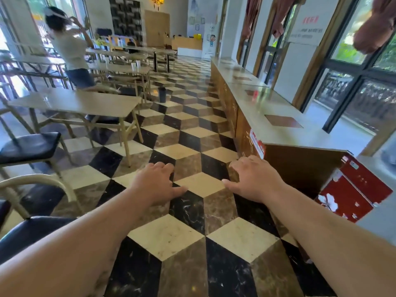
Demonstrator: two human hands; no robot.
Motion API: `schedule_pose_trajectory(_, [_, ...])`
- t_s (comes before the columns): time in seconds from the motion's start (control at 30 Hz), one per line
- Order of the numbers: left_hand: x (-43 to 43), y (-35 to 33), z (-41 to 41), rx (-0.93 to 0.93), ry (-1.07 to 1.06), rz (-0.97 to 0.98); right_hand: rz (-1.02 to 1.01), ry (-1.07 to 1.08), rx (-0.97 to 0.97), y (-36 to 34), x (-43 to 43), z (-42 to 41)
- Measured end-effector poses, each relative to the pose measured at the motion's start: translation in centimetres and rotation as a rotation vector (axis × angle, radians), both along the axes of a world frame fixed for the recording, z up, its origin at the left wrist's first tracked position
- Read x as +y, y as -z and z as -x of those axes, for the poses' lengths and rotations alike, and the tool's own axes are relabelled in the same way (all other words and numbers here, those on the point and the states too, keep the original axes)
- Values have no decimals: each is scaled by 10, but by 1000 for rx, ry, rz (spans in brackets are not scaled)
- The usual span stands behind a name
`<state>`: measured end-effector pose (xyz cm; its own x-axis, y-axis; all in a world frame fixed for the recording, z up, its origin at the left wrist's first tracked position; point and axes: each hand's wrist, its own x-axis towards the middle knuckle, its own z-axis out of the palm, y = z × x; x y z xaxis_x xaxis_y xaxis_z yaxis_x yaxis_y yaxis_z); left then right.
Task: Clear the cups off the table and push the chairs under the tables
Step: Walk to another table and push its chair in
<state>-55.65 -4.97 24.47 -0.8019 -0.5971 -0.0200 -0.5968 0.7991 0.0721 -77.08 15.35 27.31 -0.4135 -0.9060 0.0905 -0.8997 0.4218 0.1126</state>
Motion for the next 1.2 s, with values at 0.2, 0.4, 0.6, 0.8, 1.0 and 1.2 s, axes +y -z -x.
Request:
schedule_pose_trajectory(0.2, [-111, -4, 6, 1, -128, -3, 46, -140, -1, -6, -133, 25])
schedule_pose_trajectory(0.4, [-179, 22, -6, -63, -261, -17, 52, -261, 24, 27, -255, 35])
schedule_pose_trajectory(0.6, [-246, 52, -20, -128, -478, -42, 27, -480, -3, 72, -384, 44])
schedule_pose_trajectory(0.8, [-312, 54, -15, -158, -734, -65, -24, -692, -40, 80, -517, 66])
schedule_pose_trajectory(1.0, [-371, 42, -10, -137, -925, -84, -27, -843, -54, 68, -644, 88])
schedule_pose_trajectory(1.2, [-423, 52, -24, -132, -1066, -91, 29, -993, -14, 67, -734, 56])
